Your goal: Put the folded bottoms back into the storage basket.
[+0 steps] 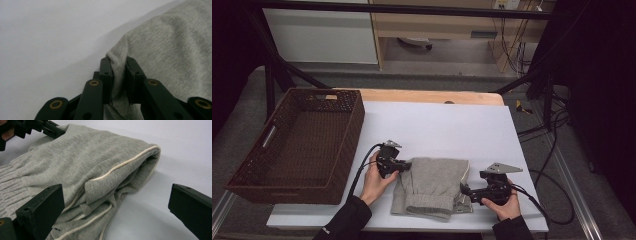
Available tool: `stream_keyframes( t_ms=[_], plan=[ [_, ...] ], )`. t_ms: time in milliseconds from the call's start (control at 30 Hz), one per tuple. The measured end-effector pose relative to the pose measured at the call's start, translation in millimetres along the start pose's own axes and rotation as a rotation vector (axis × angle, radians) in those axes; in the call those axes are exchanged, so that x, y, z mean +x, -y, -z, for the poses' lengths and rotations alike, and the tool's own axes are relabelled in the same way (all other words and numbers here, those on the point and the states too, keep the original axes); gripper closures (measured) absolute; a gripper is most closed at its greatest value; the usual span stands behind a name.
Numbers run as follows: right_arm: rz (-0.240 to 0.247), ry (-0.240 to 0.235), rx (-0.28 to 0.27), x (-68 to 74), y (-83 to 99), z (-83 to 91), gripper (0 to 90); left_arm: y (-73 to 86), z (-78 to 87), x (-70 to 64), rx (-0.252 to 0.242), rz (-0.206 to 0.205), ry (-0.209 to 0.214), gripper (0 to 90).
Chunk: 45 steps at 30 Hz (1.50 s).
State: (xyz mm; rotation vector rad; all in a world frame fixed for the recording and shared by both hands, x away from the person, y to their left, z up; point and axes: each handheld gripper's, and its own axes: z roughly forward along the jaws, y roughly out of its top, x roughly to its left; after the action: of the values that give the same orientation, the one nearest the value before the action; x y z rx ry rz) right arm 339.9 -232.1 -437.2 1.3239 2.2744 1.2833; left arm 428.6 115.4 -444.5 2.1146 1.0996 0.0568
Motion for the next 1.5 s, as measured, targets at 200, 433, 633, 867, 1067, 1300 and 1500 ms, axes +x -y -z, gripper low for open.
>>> stream_keyframes(
  t_ms=[200,433,633,867,1067,1300,1500],
  plan=[
    [-0.007,-0.001,-0.003,3.0,-1.7,-2.2,0.8,0.5,-0.3,-0.8,-0.001,-0.016,-0.006,77.8],
    [-0.023,0.01,0.004,6.0,-2.7,-8.4,1.2,1.5,-1.0,-1.6,-0.011,-0.022,-0.013,77.4],
    [-0.033,0.029,0.011,9.5,-4.2,-17.0,1.8,1.6,-1.1,-1.8,-0.011,-0.028,-0.013,77.1],
    [-0.029,0.049,0.04,10.8,-3.1,-26.2,3.7,1.9,-1.1,-1.3,-0.013,-0.031,-0.01,76.9],
    [-0.009,0.05,0.074,11.9,-0.1,-29.9,9.4,2.1,-1.0,-1.0,-0.011,-0.039,-0.01,76.7],
    [-0.01,0.025,0.096,13.8,2.1,-30.3,17.3,3.1,-0.9,-1.1,-0.018,-0.039,-0.01,76.6],
    [-0.007,0.015,0.094,16.8,4.3,-28.8,26.1,3.2,-1.0,-1.1,-0.02,-0.041,-0.011,76.6]
  ],
)
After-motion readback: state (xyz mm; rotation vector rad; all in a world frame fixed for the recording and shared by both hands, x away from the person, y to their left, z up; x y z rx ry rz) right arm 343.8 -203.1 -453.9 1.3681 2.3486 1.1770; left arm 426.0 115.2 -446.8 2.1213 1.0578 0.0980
